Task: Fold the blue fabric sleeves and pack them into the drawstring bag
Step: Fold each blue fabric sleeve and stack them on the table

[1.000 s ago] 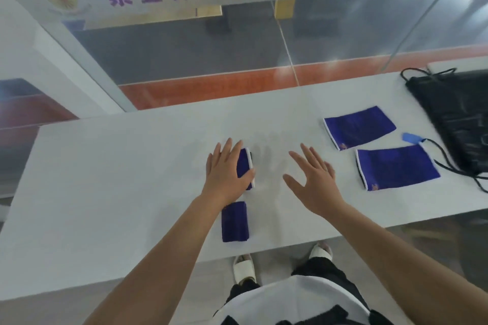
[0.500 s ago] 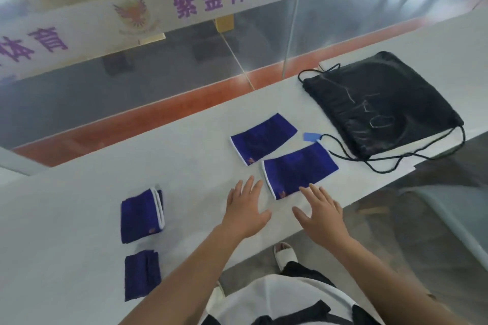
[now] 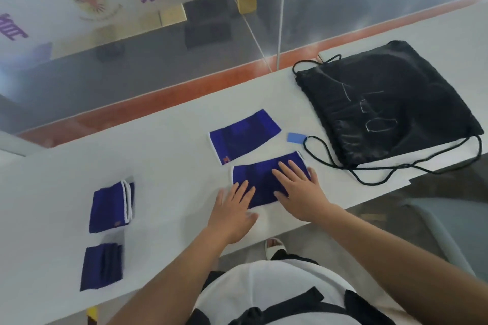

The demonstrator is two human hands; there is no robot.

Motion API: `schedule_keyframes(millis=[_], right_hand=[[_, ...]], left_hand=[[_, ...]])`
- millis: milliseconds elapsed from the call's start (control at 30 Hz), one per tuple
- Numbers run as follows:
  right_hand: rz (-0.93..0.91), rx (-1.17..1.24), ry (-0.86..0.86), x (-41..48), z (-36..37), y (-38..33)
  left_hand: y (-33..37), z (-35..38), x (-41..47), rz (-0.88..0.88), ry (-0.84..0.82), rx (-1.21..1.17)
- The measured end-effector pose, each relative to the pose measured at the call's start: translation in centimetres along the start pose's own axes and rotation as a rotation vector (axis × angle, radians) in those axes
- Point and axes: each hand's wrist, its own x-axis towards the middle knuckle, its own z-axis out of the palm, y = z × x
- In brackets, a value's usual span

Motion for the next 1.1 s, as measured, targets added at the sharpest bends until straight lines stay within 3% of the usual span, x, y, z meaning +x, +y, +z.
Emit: schedule_keyframes(millis=[200, 267, 400, 700, 867, 967, 1100], right_hand=[[-0.25, -0.113, 0.02, 1.9, 4.7, -5.3], [-0.271, -0.136, 0.03, 2.0, 6.3, -6.6], [-0.253, -0.183, 0.045, 1.8, 8.4, -6.9], [-0.106, -0.222, 0.087, 2.2, 7.7, -5.3], [-0.099, -0.289, 0.077, 1.0, 7.1, -8.1], [-0.145, -0.338, 0.073, -0.2, 7.2, -9.2], [-0.258, -0.276, 0.109, -0.4, 7.2, -11.1]], left_hand=[[-1.9, 1.7, -4.4, -0.258, 0.351, -0.136], [-1.9, 2.6, -4.4, -0.265, 0.389, -0.188], [-2.7, 4.6, -3.5, -0.262, 0.223, -0.172], [-6.7, 6.1, -2.8, -0.1, 0.236, -0.071], [-11.7, 2.1, -2.6, 0.029, 0.123, -0.025], [-14.6, -0.8, -2.7, -0.038, 0.059, -0.104], [-15.8, -2.0, -2.6, -0.236, 0.115, -0.437]])
